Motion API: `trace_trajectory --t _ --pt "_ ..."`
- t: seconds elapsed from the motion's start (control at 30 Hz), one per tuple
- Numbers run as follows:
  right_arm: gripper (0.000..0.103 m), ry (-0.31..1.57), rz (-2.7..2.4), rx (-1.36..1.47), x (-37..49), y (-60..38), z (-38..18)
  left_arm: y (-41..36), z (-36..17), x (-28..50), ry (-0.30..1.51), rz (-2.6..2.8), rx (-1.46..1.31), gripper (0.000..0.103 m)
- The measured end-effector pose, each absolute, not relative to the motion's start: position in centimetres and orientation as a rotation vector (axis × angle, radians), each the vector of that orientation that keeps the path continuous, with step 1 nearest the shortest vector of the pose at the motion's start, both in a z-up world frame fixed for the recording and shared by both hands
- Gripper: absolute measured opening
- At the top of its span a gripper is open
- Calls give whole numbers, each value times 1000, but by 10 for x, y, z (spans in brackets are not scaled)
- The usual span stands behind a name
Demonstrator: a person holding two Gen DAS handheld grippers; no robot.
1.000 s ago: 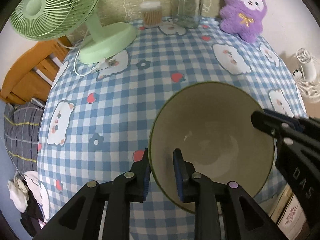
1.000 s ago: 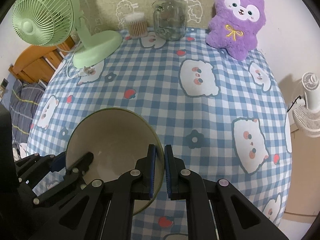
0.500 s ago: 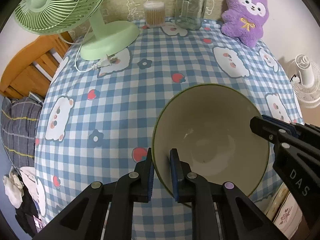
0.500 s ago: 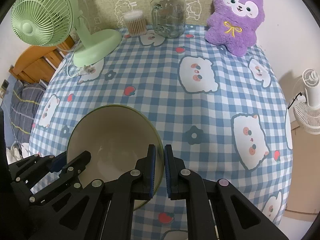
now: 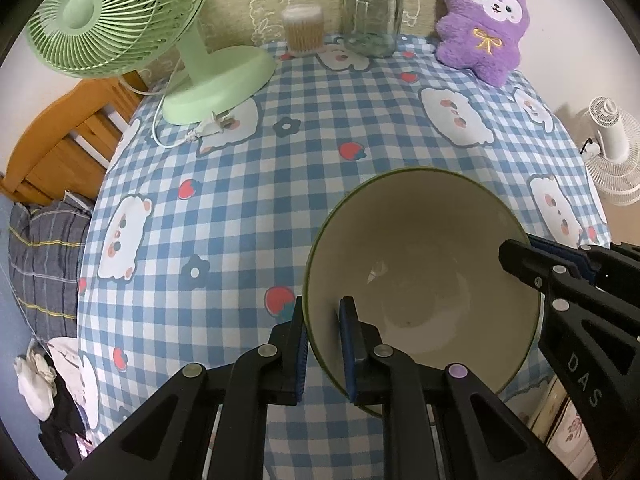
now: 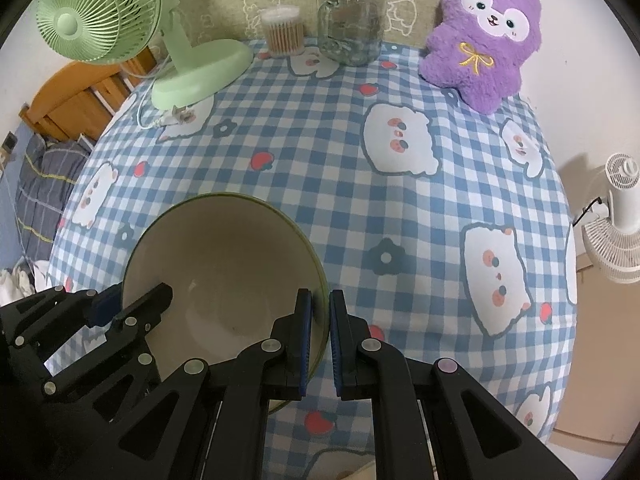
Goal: Organize plates and bowls
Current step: 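Carry the beige bowl toward the stacked bowls beside the plates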
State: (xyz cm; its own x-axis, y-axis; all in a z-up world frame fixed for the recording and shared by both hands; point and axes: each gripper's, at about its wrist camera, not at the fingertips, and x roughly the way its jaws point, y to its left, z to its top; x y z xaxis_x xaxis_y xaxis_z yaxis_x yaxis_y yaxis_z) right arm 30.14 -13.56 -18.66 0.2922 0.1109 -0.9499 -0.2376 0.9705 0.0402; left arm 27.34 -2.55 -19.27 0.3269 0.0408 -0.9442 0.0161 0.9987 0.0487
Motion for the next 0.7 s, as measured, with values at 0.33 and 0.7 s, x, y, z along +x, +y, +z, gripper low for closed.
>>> trace_trajectory --t 0.33,0.7 --pt "11 1256 234 -77 301 -135 -190 -24 -197 271 1232 6 70 13" --pt "13 1279 226 -84 303 -133 -196 -21 -199 276 1247 11 36 12"
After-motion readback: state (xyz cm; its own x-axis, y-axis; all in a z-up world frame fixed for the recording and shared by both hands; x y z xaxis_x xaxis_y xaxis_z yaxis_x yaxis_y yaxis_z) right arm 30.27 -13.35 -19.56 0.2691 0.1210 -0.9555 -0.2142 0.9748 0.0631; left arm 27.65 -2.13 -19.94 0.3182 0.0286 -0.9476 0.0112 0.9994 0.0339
